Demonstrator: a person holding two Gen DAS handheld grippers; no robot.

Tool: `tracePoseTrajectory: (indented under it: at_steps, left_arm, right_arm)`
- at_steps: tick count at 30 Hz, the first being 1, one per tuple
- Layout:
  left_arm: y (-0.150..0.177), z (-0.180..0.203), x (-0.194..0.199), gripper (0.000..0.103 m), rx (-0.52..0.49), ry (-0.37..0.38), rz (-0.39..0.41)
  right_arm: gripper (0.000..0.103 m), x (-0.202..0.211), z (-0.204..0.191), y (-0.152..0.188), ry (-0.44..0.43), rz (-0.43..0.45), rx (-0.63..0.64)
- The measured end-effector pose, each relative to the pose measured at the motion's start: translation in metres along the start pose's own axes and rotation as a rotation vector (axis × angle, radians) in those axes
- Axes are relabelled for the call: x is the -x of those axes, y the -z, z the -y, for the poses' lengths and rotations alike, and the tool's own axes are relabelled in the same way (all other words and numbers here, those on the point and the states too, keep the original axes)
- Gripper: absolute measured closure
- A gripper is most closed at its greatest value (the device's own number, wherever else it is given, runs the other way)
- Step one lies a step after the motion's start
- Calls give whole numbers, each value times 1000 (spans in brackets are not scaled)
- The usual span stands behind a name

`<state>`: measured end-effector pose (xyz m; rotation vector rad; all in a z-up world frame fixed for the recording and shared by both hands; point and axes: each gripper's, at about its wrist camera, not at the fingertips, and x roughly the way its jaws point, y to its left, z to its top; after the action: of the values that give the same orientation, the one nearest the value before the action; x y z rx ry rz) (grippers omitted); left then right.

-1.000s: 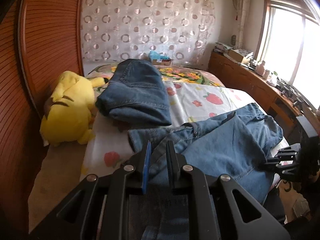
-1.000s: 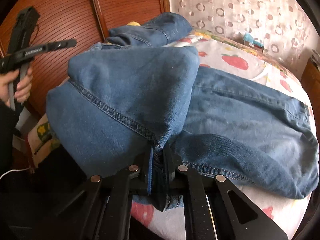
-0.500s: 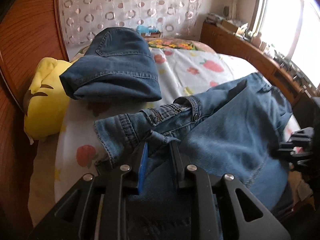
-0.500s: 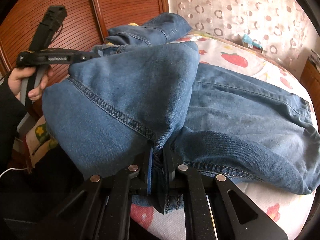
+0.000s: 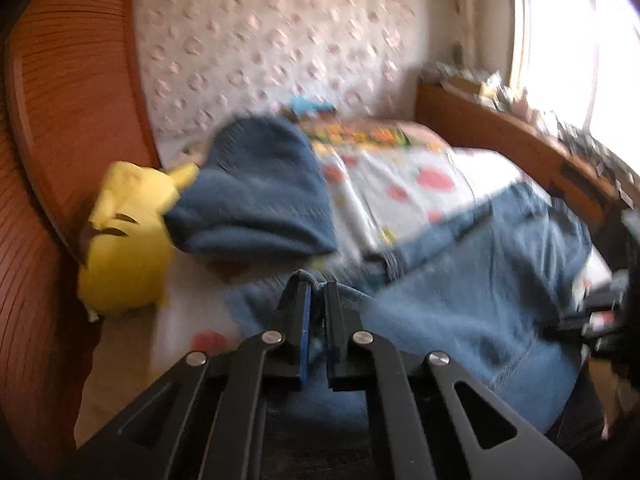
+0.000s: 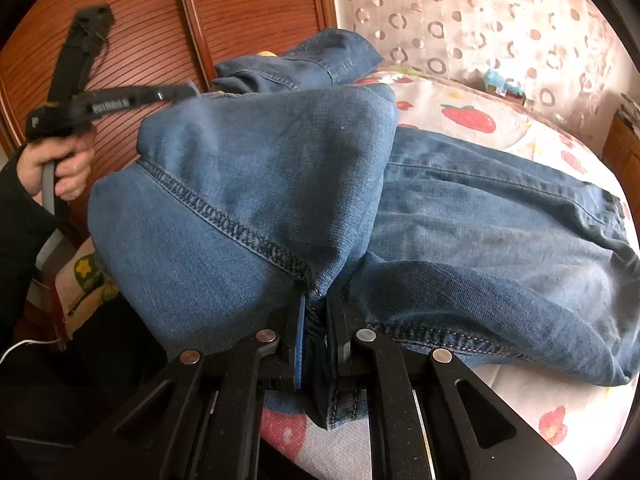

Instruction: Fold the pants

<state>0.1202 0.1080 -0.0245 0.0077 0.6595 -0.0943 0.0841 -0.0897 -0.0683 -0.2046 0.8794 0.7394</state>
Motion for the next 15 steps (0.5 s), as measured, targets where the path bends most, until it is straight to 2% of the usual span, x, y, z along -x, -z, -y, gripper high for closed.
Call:
tracePoseTrajectory:
  at_steps: [5,8,15]
  left_arm:
    - [-25,-26,34,100,64,-73,129]
    - [-34,-43,43,100,94,-115,160]
    - [-25,-65,46,99,134,-140,128]
  right_arm:
    - [97,3,2,0,-5,9,-10]
    - [98,6,2,0,-2,21,-14]
    - [98,20,1,0,-6,62,-25]
